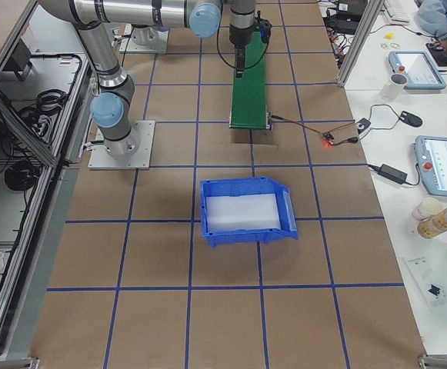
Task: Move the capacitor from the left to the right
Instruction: 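Lower the left gripper and grasp the brown capacitor on the table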
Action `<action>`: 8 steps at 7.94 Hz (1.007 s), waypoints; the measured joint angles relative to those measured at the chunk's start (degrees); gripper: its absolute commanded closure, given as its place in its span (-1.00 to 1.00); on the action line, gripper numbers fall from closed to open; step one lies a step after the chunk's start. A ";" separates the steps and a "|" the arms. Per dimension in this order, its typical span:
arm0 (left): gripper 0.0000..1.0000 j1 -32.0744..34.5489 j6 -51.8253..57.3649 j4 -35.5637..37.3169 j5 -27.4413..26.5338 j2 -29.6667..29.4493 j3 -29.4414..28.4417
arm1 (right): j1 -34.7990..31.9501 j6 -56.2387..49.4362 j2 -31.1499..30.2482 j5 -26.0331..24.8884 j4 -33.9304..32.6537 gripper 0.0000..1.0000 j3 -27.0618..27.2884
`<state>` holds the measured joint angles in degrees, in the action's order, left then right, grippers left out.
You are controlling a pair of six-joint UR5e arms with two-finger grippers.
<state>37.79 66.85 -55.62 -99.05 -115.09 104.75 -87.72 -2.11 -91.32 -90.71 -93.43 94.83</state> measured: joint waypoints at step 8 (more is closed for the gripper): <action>1.00 0.00 -3.74 3.05 -1.50 -1.71 -0.15 | 0.00 0.17 -0.02 -0.02 -0.20 -1.00 -0.06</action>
<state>37.79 63.11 -52.57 -100.55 -116.81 104.60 -87.72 -1.94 -91.34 -90.74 -93.63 94.78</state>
